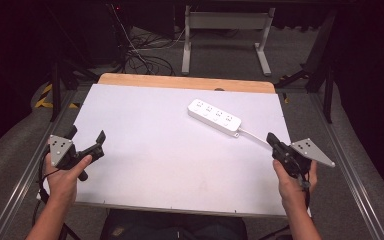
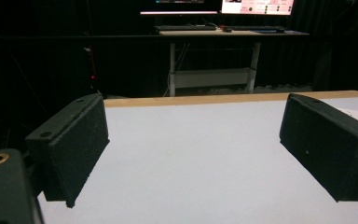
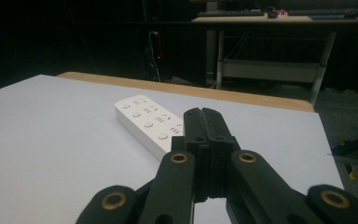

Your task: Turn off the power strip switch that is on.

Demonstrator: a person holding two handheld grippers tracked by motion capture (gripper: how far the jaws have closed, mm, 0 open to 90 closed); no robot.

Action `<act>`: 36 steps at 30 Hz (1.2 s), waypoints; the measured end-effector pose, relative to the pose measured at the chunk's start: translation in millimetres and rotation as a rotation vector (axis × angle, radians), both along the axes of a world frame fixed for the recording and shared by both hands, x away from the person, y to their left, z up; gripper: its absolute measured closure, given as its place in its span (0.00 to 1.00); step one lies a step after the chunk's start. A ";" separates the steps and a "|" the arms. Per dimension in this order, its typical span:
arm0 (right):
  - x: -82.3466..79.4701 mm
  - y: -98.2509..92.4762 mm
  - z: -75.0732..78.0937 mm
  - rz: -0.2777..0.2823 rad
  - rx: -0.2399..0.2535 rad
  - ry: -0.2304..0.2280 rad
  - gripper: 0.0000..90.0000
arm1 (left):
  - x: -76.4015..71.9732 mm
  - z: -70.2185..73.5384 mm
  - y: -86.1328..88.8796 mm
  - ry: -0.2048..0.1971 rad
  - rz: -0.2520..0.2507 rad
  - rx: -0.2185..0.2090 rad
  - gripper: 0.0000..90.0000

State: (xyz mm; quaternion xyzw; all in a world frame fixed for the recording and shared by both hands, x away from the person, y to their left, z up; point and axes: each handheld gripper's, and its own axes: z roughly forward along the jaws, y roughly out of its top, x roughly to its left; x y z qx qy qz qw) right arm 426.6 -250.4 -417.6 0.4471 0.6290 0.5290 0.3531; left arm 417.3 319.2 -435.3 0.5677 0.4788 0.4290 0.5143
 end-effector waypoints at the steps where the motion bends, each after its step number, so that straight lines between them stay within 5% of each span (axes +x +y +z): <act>1: -4.2 0.0 -0.2 -0.001 -0.002 -0.012 1.00 | 0.2 0.1 -0.4 -0.001 -0.001 -0.001 0.09; 6: -8.9 -1.5 1.3 -0.016 -0.001 -0.078 1.00 | 0.9 0.3 -0.4 0.000 -0.003 -0.001 0.09; 13: -3.4 -3.8 -5.0 -0.024 0.015 -0.068 0.95 | 0.8 0.2 0.9 -0.002 0.003 -0.003 0.09; 15: -2.2 -3.4 -6.7 -0.019 0.016 -0.070 0.85 | 0.5 0.3 1.0 -0.003 0.004 -0.004 0.09; 21: 8.7 -2.3 -13.5 -0.042 0.072 -0.040 0.26 | 0.7 0.1 1.1 -0.004 0.003 -0.004 0.09; 24: 11.8 -1.3 -16.5 -0.033 0.041 -0.028 0.10 | 0.9 0.1 1.2 -0.004 0.002 -0.005 0.09; 36: 14.1 4.7 -21.6 -0.007 -0.026 -0.003 0.07 | 0.5 0.5 0.6 -0.006 -0.004 -0.006 0.09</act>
